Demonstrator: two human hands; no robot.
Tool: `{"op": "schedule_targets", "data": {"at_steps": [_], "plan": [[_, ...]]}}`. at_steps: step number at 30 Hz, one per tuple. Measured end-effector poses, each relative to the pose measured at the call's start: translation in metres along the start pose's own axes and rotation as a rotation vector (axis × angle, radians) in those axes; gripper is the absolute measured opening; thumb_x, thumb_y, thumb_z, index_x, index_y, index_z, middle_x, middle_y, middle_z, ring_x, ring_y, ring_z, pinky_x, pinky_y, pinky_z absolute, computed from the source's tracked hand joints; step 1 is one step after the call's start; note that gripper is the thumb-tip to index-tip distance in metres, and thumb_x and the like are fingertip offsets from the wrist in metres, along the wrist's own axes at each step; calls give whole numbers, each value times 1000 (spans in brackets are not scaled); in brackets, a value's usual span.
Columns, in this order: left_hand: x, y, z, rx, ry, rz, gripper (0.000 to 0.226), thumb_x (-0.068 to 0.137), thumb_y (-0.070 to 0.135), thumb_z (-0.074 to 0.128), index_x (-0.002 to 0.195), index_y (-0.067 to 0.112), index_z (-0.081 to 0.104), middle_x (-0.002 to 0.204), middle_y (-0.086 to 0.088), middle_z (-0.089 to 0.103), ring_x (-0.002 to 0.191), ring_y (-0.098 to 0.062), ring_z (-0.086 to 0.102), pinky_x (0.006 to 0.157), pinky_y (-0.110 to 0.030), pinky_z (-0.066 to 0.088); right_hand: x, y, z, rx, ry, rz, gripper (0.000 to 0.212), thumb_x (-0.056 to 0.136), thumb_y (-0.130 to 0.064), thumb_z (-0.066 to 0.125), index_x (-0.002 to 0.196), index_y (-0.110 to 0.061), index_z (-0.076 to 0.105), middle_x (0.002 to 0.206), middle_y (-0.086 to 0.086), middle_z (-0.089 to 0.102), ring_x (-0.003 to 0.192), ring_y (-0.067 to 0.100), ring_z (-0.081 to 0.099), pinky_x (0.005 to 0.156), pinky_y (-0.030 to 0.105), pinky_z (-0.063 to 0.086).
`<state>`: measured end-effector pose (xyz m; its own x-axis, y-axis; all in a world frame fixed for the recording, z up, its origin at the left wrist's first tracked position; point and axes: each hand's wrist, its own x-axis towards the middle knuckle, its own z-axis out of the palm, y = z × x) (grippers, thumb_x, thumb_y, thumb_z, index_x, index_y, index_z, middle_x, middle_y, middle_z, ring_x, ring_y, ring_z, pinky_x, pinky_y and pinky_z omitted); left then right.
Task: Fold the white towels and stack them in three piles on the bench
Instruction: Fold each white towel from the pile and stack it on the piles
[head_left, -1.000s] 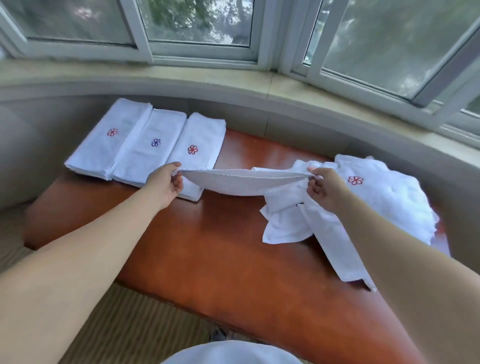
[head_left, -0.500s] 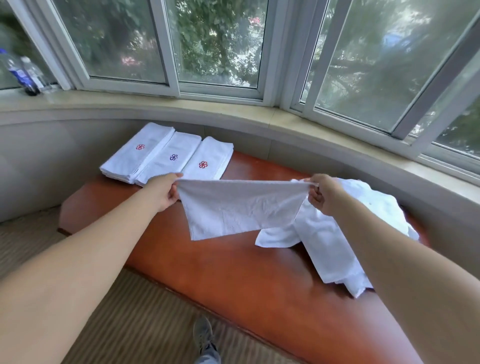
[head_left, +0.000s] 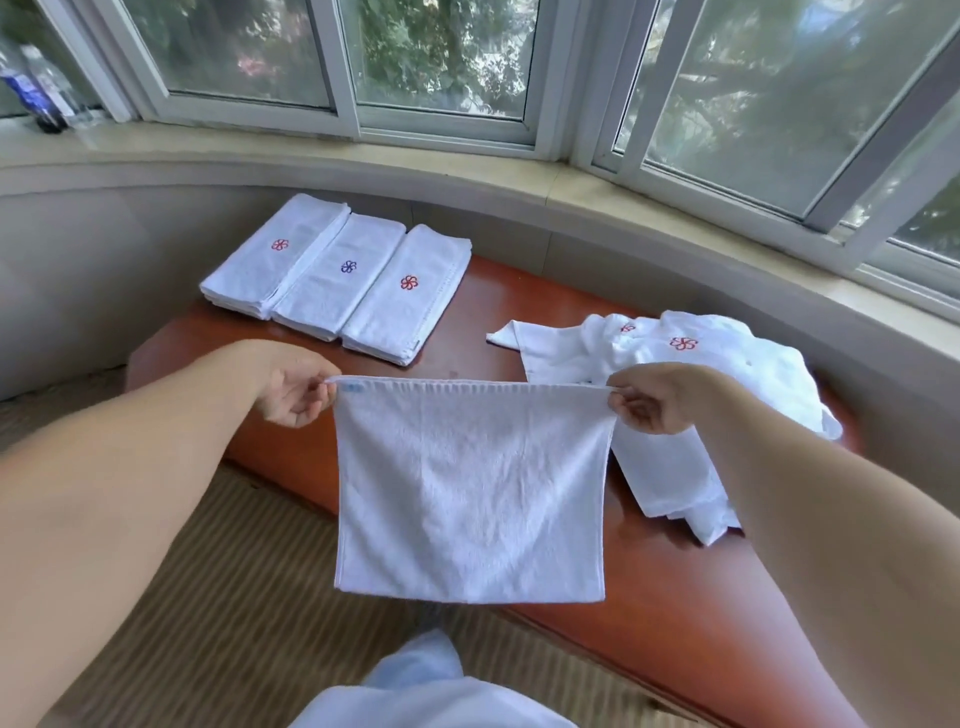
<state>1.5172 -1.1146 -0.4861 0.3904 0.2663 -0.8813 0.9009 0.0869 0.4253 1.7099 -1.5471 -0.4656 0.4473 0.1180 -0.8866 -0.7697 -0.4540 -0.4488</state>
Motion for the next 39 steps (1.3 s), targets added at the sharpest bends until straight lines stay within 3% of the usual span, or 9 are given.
{"op": "schedule_targets", "data": {"at_steps": [4, 8, 14, 21, 23, 28, 30, 34, 39], "plan": [[33, 10, 6, -229, 16, -136, 21, 95, 8, 53, 75, 13, 56, 61, 2, 52, 50, -8, 51, 54, -22, 47, 54, 1, 33, 248, 82, -65, 23, 101, -11, 57, 79, -9, 54, 58, 2, 54, 43, 8, 52, 46, 22, 56], [88, 21, 21, -446, 35, -186, 20, 94, 3, 48, 78, 13, 54, 53, 1, 56, 60, -9, 52, 67, -24, 46, 110, -5, 64, 354, 139, -46, 22, 103, -10, 50, 81, -14, 53, 67, 1, 48, 43, 7, 54, 44, 24, 56], [148, 52, 21, -596, 42, -148, 12, 98, 14, 59, 86, 15, 61, 73, 4, 59, 68, -6, 56, 77, -23, 50, 165, -38, 79, 400, 165, -57, 18, 98, -16, 62, 81, -18, 56, 61, -6, 53, 53, 7, 54, 60, 25, 55], [169, 55, 12, -509, 25, -97, 9, 98, 20, 64, 89, 17, 64, 78, 4, 59, 72, -7, 57, 82, -24, 52, 181, -41, 71, 322, 197, -80, 15, 95, -15, 62, 82, -19, 55, 51, -5, 48, 51, 11, 42, 56, 20, 56], [167, 44, 10, -466, 34, -78, 4, 97, 19, 66, 97, 15, 66, 81, 3, 61, 75, -8, 59, 81, -26, 54, 178, -29, 66, 294, 215, -86, 13, 93, -14, 63, 83, -18, 56, 58, -3, 53, 52, 11, 45, 55, 20, 57], [156, -4, 13, -282, 75, -32, 25, 96, 16, 67, 121, 15, 65, 105, -6, 68, 92, -16, 65, 90, -33, 56, 175, 26, 54, 118, 207, -95, 5, 90, -10, 69, 91, -11, 65, 81, 5, 63, 63, 14, 59, 63, 26, 59], [153, -30, 22, -158, 76, -54, 25, 99, 15, 64, 124, 17, 62, 111, -7, 69, 96, -17, 65, 89, -33, 56, 180, 56, 50, 34, 187, -85, 4, 90, -10, 70, 92, -10, 66, 79, 6, 64, 62, 14, 60, 63, 26, 60], [162, -80, 42, 13, 106, -93, 29, 99, 17, 65, 128, 15, 61, 120, -7, 66, 97, -15, 65, 86, -32, 54, 194, 109, 51, -113, 138, -66, 7, 89, -7, 70, 94, -6, 67, 81, 9, 62, 67, 16, 55, 79, 30, 54], [181, -119, 56, 159, 201, 15, 20, 99, 18, 63, 118, 13, 65, 113, -7, 66, 88, -13, 64, 75, -28, 55, 212, 147, 56, -295, 185, -80, 7, 89, -14, 71, 87, -8, 69, 78, 6, 65, 67, 15, 60, 72, 30, 55]]}}
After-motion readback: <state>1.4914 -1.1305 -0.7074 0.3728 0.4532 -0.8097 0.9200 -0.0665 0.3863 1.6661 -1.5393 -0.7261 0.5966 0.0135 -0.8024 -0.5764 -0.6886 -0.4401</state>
